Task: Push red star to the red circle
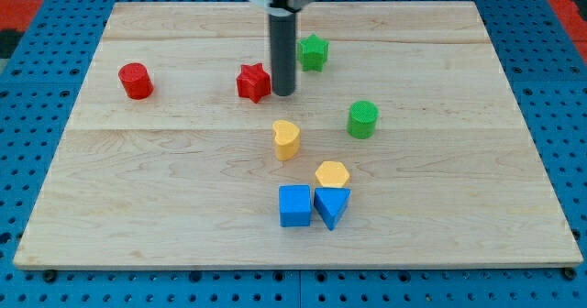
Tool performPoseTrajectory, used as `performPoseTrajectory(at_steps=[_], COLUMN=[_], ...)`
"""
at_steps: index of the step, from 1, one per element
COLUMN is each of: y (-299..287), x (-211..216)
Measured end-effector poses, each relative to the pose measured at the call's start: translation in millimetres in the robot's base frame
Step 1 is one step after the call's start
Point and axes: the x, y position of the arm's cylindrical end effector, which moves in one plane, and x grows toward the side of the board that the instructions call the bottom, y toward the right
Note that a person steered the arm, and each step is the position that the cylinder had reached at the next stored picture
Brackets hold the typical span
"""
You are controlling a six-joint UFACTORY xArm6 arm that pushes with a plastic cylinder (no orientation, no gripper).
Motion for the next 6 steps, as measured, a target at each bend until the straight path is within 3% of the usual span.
performPoseTrajectory(at_steps=[2, 4, 6], y=[-93.5, -110.6, -134.8], x=[-43.0, -87.8, -73.0])
